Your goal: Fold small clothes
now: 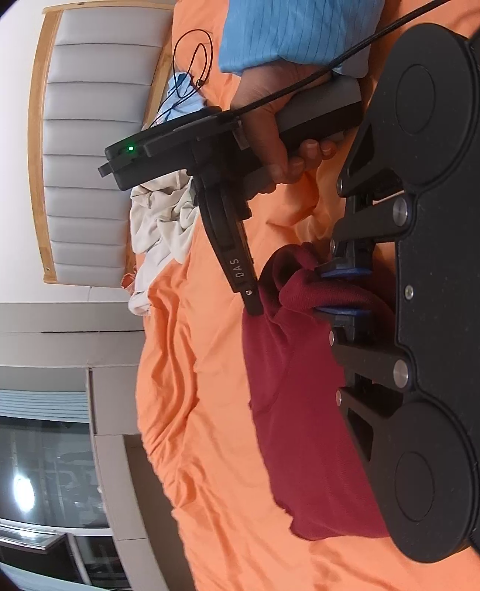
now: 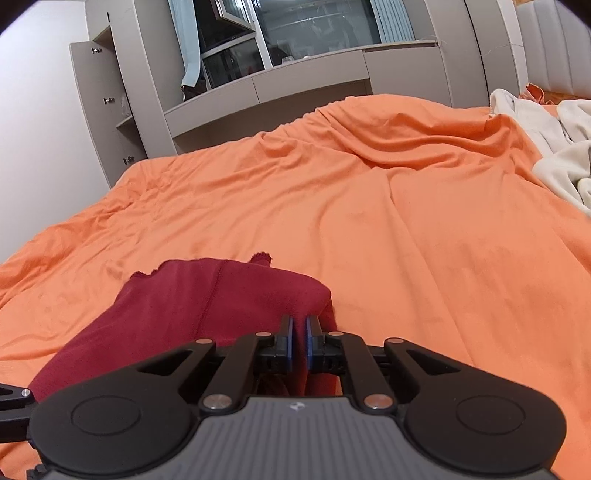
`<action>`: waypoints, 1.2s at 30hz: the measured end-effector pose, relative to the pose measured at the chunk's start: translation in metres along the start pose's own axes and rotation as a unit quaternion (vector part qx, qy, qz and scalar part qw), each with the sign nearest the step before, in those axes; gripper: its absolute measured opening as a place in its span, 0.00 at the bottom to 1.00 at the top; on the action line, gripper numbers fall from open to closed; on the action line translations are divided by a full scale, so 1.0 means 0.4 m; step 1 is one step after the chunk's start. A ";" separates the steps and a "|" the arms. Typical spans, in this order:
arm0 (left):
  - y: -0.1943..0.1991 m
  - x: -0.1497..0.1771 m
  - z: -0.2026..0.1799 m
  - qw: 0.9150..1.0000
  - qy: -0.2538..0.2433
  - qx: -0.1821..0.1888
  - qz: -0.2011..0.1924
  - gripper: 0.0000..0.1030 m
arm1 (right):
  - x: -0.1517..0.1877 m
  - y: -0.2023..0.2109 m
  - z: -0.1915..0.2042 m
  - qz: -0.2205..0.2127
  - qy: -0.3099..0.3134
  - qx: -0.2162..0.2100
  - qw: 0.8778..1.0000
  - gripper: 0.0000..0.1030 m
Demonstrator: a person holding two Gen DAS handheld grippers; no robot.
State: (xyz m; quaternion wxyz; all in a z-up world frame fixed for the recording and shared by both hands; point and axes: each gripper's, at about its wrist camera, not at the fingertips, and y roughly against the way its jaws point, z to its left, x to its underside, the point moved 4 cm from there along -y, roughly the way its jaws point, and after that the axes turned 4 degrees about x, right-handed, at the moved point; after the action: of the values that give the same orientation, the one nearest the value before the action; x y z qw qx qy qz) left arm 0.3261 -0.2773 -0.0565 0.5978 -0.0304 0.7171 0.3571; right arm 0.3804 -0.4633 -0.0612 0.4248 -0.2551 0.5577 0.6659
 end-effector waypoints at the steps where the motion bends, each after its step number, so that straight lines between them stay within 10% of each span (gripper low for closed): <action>1: -0.002 0.003 0.001 1.000 0.001 0.003 0.003 0.18 | 0.002 -0.001 -0.002 0.001 0.000 0.003 1.000 0.10; 7: 0.013 0.002 0.012 1.000 0.021 0.014 0.004 0.31 | -0.001 0.013 -0.013 0.001 -0.006 0.013 1.000 0.30; 10: 0.035 -0.008 0.028 0.999 0.046 0.022 0.005 0.51 | -0.004 0.026 -0.019 -0.005 -0.012 0.015 1.000 0.62; 18: 0.131 -0.049 0.131 0.990 0.130 -0.016 -0.047 0.96 | 0.000 0.052 0.008 -0.022 0.020 0.030 0.999 0.88; 28: 0.182 -0.026 0.328 0.960 0.217 -0.173 -0.021 0.99 | 0.055 0.078 0.042 0.003 0.081 0.079 0.994 0.95; 36: 0.148 0.036 0.383 0.945 0.259 -0.194 0.043 0.99 | 0.081 0.094 0.034 0.021 0.081 0.081 0.993 0.96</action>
State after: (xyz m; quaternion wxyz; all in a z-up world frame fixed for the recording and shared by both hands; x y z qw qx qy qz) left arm 0.4223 -0.1437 -0.0455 0.3579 -0.2064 0.7646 0.4947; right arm 0.3339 -0.4417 -0.0645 0.3834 -0.2614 0.6478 0.6042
